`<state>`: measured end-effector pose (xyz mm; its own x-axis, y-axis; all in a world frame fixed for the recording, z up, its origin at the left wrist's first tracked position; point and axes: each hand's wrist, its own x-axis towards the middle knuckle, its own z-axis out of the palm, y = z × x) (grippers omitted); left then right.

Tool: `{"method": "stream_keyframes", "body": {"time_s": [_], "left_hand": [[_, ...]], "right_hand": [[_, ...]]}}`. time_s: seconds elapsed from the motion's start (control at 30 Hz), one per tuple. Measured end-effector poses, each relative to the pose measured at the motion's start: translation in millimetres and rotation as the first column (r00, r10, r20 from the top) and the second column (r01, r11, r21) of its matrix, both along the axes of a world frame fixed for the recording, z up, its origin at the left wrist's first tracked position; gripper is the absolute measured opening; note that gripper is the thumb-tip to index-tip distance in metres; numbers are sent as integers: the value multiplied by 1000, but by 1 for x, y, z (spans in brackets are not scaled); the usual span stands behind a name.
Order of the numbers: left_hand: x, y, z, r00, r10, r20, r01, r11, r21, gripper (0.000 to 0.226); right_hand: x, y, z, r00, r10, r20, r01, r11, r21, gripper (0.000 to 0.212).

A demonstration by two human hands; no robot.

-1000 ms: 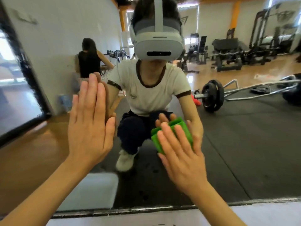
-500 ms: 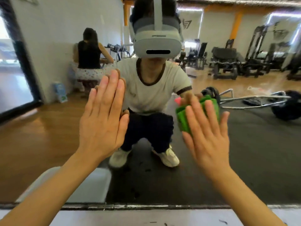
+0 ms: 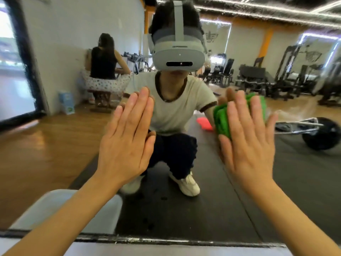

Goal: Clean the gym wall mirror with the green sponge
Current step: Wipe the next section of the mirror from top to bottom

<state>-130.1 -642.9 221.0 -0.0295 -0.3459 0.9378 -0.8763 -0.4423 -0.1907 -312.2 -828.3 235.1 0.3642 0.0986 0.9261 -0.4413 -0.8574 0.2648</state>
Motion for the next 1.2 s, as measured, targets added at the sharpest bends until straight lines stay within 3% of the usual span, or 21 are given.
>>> {"method": "stream_keyframes", "body": {"time_s": [0.17, 0.33, 0.43, 0.57, 0.67, 0.77, 0.87, 0.97, 1.07, 1.2], "left_hand": [[0, 12, 1, 991, -131, -38, 131, 991, 4, 65], [28, 53, -5, 987, -75, -144, 62, 994, -92, 63], [47, 71, -7, 978, -47, -204, 17, 989, -149, 62], [67, 84, -11, 977, -21, -213, -12, 988, -153, 64], [73, 81, -13, 983, -9, -184, -24, 985, -173, 64], [76, 79, -15, 988, 4, -155, -34, 981, -193, 64], [77, 80, -14, 988, -1, -151, -26, 983, -182, 65], [77, 81, -14, 986, -6, -164, -23, 984, -174, 65], [76, 80, -14, 988, 5, -152, -32, 984, -177, 64], [78, 78, -15, 990, 6, -138, -33, 980, -195, 62]], "right_hand": [[11, 13, -2, 982, -36, 186, -4, 978, 207, 56], [87, 90, 15, 990, 137, 26, -136, 991, -17, 54], [78, 78, 20, 979, 199, -36, -202, 975, -89, 54], [38, 41, 8, 953, 226, 201, -259, 953, 157, 50], [53, 55, 10, 948, 136, 286, -196, 961, 193, 51], [105, 105, 22, 987, 128, 102, -134, 989, 62, 61], [143, 147, 33, 961, 256, -109, -267, 958, -108, 58], [128, 125, 41, 966, 199, -165, -232, 947, -220, 58], [73, 74, 27, 994, 110, -17, -111, 993, -36, 55], [63, 73, 6, 981, 74, 181, -109, 975, 195, 55]]}}
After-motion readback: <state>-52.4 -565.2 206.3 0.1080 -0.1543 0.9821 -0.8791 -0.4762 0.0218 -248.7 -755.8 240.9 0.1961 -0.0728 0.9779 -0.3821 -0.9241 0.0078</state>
